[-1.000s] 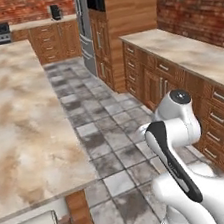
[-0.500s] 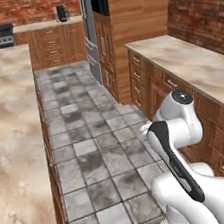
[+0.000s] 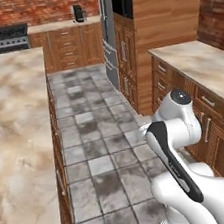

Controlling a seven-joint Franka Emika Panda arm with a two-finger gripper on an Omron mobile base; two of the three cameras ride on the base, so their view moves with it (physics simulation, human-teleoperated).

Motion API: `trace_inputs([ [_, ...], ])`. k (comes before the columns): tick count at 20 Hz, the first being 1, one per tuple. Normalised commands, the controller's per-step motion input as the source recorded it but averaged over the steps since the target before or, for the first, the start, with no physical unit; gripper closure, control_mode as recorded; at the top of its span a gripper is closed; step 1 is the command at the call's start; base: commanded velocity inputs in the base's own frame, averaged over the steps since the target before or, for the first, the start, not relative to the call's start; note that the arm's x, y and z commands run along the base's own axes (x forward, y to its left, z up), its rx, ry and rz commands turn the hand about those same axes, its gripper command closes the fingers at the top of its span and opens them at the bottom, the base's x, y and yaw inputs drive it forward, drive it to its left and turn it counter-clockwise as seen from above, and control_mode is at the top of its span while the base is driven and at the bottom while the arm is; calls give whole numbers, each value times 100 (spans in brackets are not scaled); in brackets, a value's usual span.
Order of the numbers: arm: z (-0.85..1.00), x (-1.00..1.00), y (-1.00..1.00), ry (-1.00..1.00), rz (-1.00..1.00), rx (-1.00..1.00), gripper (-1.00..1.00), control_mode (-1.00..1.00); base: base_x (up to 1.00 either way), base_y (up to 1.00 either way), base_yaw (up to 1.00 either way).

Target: Take the fork and place it on the left side of the plate. Then take the spoon and place it on the right side of the plate. Make sure they're directly next to the plate.

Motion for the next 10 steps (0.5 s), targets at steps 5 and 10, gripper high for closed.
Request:
trace_inputs([
  [5, 0, 0, 0, 0, 0, 0, -100, 100, 100, -15, 3],
  [10, 0, 0, 0, 0, 0, 0, -100, 100, 100, -9, 0],
])
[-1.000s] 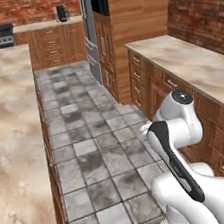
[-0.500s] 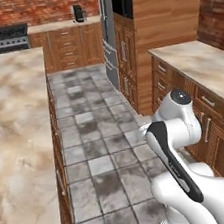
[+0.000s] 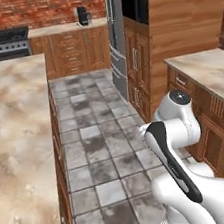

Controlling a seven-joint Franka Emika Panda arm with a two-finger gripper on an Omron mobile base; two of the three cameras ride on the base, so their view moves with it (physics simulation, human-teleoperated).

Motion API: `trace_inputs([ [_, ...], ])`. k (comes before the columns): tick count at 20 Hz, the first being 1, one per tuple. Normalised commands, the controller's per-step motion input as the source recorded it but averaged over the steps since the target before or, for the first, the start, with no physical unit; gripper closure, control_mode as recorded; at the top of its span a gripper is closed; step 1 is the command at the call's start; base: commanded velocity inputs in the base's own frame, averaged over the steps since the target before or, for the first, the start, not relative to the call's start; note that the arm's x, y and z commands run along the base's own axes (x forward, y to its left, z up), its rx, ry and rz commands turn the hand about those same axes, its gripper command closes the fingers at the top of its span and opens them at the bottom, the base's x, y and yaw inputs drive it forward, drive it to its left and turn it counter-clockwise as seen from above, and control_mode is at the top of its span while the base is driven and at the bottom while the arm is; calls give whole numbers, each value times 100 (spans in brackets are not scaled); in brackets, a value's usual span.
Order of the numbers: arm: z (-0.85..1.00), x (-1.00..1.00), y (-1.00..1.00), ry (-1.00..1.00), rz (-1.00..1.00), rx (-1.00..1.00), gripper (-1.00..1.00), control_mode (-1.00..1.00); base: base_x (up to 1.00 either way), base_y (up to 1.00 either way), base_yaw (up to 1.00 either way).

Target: Take the fork and place it on the left side of the plate. Then take the spoon and place it on the right side of the plate. Make sure they're directly next to the plate.

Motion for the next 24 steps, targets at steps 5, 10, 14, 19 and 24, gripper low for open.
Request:
trace_inputs([
  [5, 0, 0, 0, 0, 0, 0, -100, 100, 100, -10, 0],
  [10, 0, 0, 0, 0, 0, 0, -100, 100, 100, -14, 0],
  [14, 0, 0, 0, 0, 0, 0, -100, 100, 100, -17, 0],
  [19, 0, 0, 0, 0, 0, 0, -100, 100, 100, -16, 0],
  [24, 0, 0, 0, 0, 0, 0, -100, 100, 100, -19, 0],
])
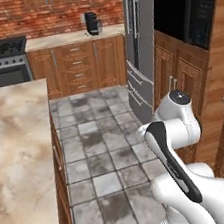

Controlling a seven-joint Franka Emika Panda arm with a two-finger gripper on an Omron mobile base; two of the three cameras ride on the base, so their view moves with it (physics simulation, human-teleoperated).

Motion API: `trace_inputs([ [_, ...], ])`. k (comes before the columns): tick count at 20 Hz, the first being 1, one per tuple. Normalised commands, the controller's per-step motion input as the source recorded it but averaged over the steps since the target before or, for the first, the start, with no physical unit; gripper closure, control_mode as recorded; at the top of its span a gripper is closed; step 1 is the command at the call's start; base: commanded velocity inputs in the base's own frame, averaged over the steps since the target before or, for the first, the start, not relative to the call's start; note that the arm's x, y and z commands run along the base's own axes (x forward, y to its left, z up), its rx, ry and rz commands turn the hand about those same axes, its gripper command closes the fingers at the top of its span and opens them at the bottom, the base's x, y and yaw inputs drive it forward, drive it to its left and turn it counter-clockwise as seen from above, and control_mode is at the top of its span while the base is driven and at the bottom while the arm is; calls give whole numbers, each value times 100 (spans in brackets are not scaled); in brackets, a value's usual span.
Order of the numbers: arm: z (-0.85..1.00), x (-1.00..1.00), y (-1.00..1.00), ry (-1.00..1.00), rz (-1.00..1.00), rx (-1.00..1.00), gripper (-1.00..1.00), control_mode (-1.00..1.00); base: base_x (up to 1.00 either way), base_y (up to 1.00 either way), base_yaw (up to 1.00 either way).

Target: Take the fork and place it on the left side of the plate. Then take the spoon and place it on the right side of the plate. Make sure they're directly next to the plate.

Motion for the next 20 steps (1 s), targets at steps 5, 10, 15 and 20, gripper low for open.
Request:
trace_inputs([
  [5, 0, 0, 0, 0, 0, 0, -100, 100, 100, -18, 0],
  [10, 0, 0, 0, 0, 0, 0, -100, 100, 100, -19, 0],
  [15, 0, 0, 0, 0, 0, 0, -100, 100, 100, -20, 0],
  [20, 0, 0, 0, 0, 0, 0, -100, 100, 100, -17, 0],
])
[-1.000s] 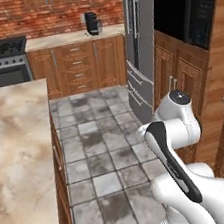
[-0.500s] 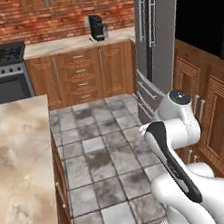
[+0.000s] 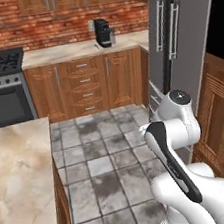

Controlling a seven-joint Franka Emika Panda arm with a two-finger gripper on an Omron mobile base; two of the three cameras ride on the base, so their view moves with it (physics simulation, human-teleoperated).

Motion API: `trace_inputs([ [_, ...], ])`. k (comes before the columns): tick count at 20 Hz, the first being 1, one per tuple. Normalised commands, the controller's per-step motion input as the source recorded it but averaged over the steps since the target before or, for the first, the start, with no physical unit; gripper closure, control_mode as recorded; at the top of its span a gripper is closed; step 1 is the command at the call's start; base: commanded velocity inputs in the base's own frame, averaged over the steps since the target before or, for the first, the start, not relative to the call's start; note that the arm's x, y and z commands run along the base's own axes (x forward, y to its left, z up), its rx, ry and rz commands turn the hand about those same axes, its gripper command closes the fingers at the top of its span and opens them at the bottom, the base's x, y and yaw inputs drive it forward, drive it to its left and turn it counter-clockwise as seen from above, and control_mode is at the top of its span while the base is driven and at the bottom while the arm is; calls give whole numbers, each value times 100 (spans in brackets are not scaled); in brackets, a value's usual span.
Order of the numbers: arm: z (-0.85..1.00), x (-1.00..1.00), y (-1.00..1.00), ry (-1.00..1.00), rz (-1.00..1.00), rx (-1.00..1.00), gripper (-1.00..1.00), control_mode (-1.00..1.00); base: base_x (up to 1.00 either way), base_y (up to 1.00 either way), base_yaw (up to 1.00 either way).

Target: Take the fork and place it on the left side of the plate. Then take the spoon and place it on the right side of the plate. Make sure they're directly next to the plate.

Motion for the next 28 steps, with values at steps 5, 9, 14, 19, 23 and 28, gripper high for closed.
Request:
trace_inputs([
  [5, 0, 0, 0, 0, 0, 0, -100, 100, 100, -15, 0],
  [9, 0, 0, 0, 0, 0, 0, -100, 100, 100, -15, 0],
  [14, 0, 0, 0, 0, 0, 0, -100, 100, 100, -15, 0],
  [19, 0, 0, 0, 0, 0, 0, -100, 100, 100, -7, 0],
  [23, 0, 0, 0, 0, 0, 0, -100, 100, 100, 0, 0],
  [28, 0, 0, 0, 0, 0, 0, -100, 100, 100, 1, 0],
])
